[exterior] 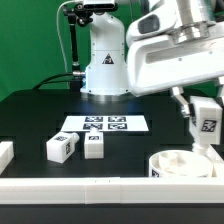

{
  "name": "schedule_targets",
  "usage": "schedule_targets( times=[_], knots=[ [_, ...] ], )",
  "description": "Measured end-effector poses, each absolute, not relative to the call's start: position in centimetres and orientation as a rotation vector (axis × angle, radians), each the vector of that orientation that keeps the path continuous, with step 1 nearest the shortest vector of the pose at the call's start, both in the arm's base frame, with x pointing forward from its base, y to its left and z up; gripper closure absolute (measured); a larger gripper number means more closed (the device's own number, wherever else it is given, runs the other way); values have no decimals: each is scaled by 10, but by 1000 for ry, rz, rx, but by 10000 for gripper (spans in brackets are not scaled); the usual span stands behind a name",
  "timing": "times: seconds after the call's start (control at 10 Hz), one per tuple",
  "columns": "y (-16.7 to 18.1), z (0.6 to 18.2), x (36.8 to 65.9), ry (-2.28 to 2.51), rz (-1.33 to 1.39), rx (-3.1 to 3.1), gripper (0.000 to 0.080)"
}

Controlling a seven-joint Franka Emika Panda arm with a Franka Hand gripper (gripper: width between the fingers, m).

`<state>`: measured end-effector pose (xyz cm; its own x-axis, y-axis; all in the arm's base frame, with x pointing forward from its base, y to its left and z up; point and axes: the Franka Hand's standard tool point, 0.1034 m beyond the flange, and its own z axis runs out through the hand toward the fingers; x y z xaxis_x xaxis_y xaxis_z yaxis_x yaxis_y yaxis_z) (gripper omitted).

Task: Assemble stool

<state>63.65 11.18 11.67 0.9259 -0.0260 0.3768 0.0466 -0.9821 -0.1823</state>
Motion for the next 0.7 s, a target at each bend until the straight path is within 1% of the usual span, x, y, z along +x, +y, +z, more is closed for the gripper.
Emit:
schedule_targets(
  times=[0.4,0.7],
  knots=[
    [115,116,636,-22,-568,-2896,471],
    [108,109,640,-29,-566,-2900,471]
  ],
)
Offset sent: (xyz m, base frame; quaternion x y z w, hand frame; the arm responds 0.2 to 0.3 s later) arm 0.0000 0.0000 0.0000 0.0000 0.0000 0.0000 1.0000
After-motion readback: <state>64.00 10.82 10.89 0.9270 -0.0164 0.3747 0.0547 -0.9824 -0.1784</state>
